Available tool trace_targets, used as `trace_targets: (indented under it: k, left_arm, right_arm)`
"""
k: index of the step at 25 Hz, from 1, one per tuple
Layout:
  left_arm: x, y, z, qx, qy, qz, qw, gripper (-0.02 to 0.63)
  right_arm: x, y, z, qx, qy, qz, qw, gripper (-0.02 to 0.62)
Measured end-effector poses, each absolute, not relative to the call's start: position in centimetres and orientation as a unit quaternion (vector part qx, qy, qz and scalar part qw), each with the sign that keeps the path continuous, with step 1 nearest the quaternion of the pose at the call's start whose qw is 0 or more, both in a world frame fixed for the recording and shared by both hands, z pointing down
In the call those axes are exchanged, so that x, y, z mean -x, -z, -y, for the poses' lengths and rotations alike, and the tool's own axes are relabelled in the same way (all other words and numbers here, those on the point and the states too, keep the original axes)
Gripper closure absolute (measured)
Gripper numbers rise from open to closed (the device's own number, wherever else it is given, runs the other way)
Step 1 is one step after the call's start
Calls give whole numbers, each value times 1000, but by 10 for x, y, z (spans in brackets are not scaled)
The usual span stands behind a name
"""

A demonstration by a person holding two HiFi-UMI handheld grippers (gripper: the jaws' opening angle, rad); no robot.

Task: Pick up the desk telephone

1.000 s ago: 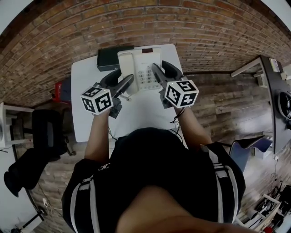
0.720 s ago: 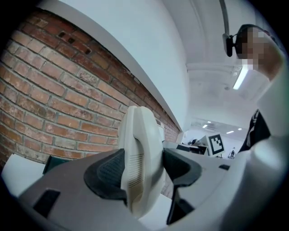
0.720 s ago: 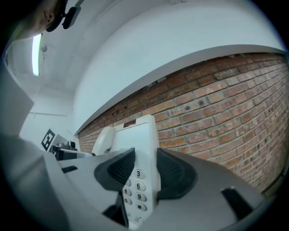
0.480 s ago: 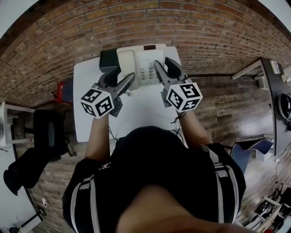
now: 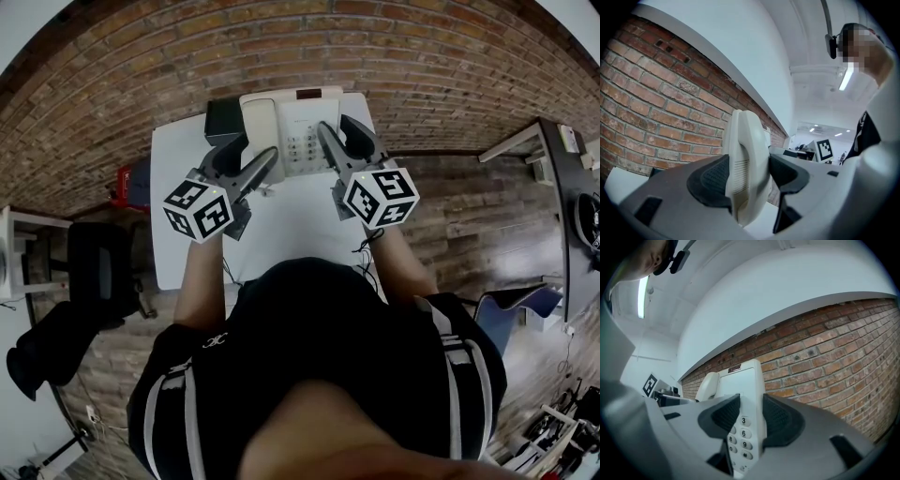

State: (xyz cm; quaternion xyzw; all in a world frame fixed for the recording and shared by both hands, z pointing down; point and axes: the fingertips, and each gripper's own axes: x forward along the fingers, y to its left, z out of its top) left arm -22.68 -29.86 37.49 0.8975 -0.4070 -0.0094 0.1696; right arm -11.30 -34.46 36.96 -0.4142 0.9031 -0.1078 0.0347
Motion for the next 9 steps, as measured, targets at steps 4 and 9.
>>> trace_targets:
  k: [4, 9]
  left_arm:
    - [227, -377, 300, -897, 7, 406, 173, 336]
    - [228, -381, 304, -897, 6, 406, 176, 336]
  right_arm:
    - [113, -372, 346, 414, 112, -903, 34, 460]
    - [114, -376, 350, 415, 116, -902, 33, 460]
